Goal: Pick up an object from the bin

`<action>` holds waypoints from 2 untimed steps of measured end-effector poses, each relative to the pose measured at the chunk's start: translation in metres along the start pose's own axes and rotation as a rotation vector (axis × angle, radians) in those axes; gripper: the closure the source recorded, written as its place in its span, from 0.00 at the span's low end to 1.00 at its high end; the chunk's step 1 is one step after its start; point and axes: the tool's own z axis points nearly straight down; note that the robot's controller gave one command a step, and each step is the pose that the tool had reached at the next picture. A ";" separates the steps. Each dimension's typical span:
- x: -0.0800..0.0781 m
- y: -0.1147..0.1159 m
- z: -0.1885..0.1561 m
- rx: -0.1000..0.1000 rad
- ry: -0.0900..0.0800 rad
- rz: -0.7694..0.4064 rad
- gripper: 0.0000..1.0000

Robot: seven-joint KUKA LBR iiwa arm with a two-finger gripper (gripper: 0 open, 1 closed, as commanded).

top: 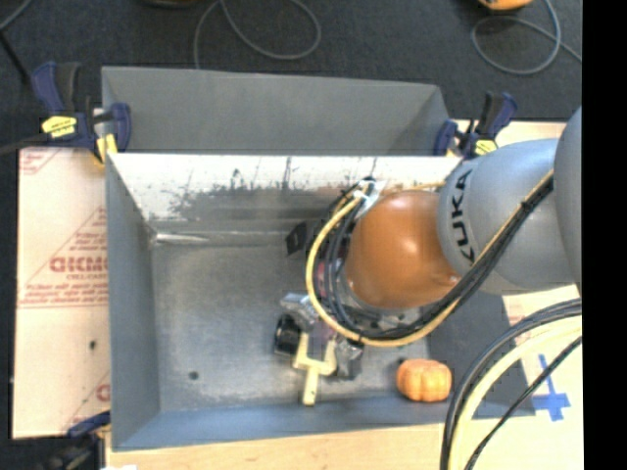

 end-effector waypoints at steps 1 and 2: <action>0.000 0.000 0.000 0.000 0.000 0.001 1.00; -0.003 -0.004 -0.010 -0.006 0.011 0.002 1.00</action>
Offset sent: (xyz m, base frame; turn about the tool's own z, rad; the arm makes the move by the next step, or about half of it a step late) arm 0.0132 -0.0022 0.0229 0.0030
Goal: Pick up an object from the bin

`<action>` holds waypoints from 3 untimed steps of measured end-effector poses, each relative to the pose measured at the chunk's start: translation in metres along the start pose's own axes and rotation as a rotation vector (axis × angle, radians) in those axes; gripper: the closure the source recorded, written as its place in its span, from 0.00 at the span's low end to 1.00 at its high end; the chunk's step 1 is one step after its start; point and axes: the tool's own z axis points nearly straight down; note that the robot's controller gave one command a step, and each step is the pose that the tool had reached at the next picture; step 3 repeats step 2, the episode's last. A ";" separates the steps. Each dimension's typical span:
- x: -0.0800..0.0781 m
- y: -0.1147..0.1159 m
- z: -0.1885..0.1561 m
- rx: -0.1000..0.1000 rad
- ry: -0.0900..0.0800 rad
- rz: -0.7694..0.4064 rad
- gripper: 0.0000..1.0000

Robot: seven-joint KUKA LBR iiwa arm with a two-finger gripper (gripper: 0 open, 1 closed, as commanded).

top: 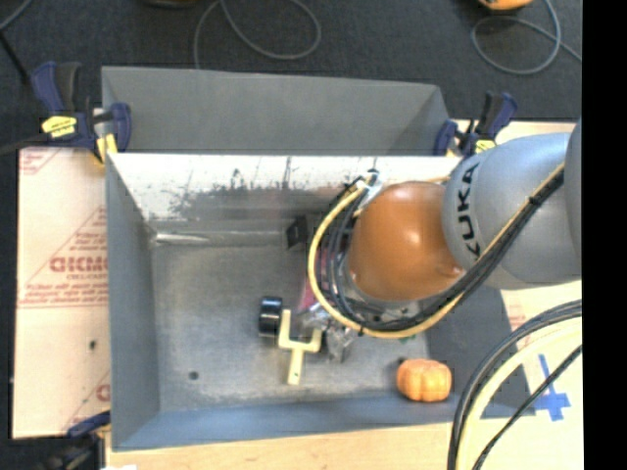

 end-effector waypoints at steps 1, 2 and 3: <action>-0.007 -0.006 -0.023 0.005 -0.009 0.015 1.00; 0.006 -0.012 -0.121 0.000 -0.001 0.038 1.00; 0.006 -0.012 -0.121 0.000 -0.001 0.038 1.00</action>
Offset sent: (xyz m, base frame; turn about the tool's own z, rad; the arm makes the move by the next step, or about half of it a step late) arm -0.0038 -0.0137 0.1210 0.0321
